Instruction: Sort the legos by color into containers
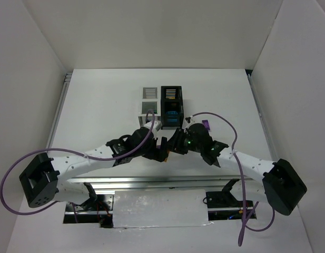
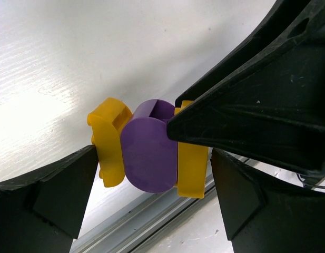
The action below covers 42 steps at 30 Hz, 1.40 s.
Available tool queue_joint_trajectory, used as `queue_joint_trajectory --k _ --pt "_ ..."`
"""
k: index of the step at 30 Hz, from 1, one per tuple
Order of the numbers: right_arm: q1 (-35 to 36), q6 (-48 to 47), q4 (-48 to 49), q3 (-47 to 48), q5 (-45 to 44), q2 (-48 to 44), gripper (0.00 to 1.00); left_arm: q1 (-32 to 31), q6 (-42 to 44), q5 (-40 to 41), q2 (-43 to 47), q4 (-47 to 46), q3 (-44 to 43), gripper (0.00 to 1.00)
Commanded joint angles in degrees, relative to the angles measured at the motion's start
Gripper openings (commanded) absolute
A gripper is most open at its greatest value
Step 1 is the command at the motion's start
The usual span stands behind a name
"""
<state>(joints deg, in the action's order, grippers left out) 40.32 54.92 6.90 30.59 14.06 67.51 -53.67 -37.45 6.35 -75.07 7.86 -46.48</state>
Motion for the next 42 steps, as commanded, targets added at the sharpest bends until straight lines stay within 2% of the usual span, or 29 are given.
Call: queue_joint_trajectory --k 1,8,14,21,29,33,34,38,42 --pt "1.43 -0.51 4.00 -0.97 0.26 -1.50 0.00 -0.56 0.89 -2.75 3.26 -5.49 -1.07 1.00" --pt "0.29 -0.95 8.21 -3.78 0.35 -3.08 0.00 -0.30 1.41 -3.36 8.61 -2.67 -3.26 1.00" --pt "-0.76 -3.67 10.24 -5.36 1.23 -6.33 0.00 0.76 1.59 -3.80 9.24 -0.83 -3.71 0.99" --pt "-2.61 -5.78 8.66 -6.15 1.84 -11.16 0.00 3.74 0.89 -7.31 11.52 -3.20 -1.68 0.99" --pt "-5.24 -10.51 7.78 -7.21 6.49 -16.08 0.00 7.51 0.98 -8.19 13.63 -0.48 -2.82 0.99" --pt "-7.53 -14.74 7.61 -6.95 13.52 -20.74 0.00 10.95 2.03 -18.10 15.47 -2.56 -1.78 0.99" --pt "-7.71 -15.88 7.00 -6.51 15.01 -22.84 0.00 11.56 2.73 -24.83 15.83 -3.63 -1.34 1.00" --pt "-8.15 -19.23 6.29 -3.27 22.39 -26.81 0.00 12.36 4.23 -39.64 15.48 -7.41 -0.81 0.99" --pt "-8.24 -19.50 5.93 -0.01 26.89 -25.76 0.00 12.36 1.07 -49.40 16.44 -17.50 2.52 1.00"
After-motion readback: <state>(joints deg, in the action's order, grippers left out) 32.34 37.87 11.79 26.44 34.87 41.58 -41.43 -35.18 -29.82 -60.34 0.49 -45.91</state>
